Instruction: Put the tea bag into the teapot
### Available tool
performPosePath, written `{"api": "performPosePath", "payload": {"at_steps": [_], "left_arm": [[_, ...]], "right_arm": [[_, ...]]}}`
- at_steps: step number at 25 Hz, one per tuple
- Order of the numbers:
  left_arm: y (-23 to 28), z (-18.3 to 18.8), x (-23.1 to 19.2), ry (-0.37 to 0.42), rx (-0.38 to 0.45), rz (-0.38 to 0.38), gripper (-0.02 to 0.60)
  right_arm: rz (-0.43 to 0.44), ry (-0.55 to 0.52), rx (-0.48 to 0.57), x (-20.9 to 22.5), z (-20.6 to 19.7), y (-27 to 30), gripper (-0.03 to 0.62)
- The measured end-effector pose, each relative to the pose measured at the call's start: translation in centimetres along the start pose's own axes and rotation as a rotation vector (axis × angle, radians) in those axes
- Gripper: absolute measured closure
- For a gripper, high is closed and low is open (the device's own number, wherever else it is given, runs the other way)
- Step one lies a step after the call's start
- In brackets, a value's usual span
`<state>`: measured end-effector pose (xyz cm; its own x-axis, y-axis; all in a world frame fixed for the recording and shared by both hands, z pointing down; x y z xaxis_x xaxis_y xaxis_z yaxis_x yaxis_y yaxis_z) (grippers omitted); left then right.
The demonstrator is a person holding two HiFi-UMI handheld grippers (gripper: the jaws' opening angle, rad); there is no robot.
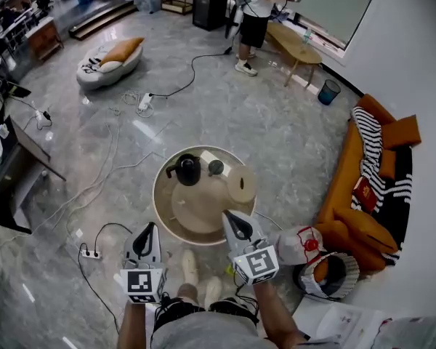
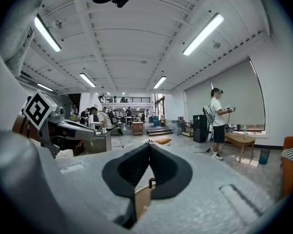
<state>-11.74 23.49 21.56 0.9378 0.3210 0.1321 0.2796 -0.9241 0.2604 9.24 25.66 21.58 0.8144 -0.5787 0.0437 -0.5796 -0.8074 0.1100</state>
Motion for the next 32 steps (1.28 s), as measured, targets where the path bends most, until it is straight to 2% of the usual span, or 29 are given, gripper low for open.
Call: {"api": "performPosePath", "payload": {"at_steps": [15,23,28,32], "left_arm": [[11.4,-3.4,-6.0,-0.003,-0.068,-0.056,0.56],[16.6,-6.6,-7.0,0.0,-0.113,-0.06,0.56],[19.3,-9.5,-6.4,0.004,-0.137,-0.055,0.56],[21.2,-12.2,-5.8,-0.03,-0.171,-0.045,0.56]], "right_arm": [[0.008,0.066,-0.086,2.8,-3.7,13.3,0.595],[0.023,0.094,-0.144,5.2,-8.0,18.4,0.595],[0.069,0.117,-0.165,6.6,-11.5,20.9,0.594],[0.097,0.143,-0.191,7.5,-15.3,22.6,0.594]]}}
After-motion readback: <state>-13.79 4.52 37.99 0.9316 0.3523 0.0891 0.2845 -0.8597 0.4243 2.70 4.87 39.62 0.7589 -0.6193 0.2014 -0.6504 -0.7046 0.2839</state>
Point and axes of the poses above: the fingertips, and each gripper's own axes: y forward along the fingers, x to its right, z out of its top, the point moved 3 cm from there along -y, backward along the fingers, and after that the axes turned 15 degrees about z, right-handed, at the moved point
